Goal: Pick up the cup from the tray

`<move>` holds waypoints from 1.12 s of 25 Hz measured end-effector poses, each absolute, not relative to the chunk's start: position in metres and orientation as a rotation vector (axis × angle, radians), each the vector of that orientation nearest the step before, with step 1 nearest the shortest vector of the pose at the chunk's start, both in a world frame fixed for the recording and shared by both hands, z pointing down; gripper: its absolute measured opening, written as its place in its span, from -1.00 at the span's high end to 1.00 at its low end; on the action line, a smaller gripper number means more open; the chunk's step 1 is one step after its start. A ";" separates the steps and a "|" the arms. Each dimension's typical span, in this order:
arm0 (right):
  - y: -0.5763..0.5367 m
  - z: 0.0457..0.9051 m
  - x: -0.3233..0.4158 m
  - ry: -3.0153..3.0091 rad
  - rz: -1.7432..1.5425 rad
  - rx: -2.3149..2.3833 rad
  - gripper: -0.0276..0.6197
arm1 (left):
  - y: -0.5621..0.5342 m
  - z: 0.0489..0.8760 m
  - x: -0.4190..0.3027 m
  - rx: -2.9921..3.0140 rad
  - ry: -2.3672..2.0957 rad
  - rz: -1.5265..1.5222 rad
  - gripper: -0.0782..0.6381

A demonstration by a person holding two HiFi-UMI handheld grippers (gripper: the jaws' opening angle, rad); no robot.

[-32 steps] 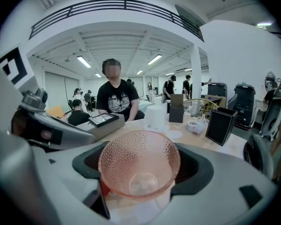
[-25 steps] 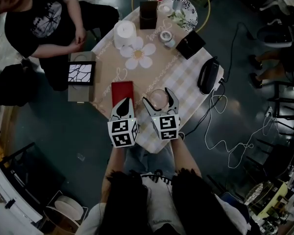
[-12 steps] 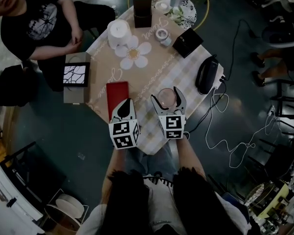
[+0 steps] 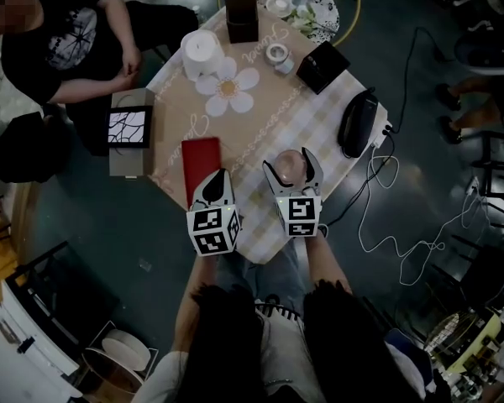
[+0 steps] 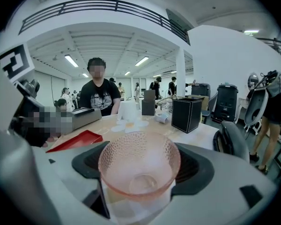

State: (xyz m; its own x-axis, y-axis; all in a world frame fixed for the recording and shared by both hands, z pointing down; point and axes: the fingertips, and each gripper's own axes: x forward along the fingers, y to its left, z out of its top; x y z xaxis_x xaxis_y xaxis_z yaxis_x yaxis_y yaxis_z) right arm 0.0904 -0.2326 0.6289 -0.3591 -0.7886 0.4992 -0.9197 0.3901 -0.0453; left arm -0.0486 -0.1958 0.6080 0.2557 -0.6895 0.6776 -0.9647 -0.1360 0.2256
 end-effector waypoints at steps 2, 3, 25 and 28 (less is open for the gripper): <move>-0.233 0.630 0.091 -2.250 0.435 1.475 -0.36 | -0.193 0.610 -0.045 1.906 -1.486 0.570 0.77; -0.232 0.631 0.090 -2.242 0.417 1.467 -0.36 | -0.192 0.611 -0.043 1.908 -1.474 0.575 0.77; -0.221 0.528 0.089 -2.333 0.362 1.525 -0.36 | -0.186 0.556 -0.028 2.048 -1.401 0.511 0.77; -0.215 0.512 0.089 -2.335 0.388 1.543 -0.36 | -0.185 0.540 -0.029 2.077 -1.417 0.482 0.77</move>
State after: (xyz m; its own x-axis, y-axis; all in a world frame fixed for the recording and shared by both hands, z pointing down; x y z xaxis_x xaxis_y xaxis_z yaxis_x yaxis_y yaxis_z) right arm 0.0889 -0.2150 0.5123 -0.3685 -0.8376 0.4033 -0.9230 0.3812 -0.0517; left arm -0.0290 -0.1850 0.5404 0.3727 -0.7208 0.5844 -0.9276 -0.2735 0.2543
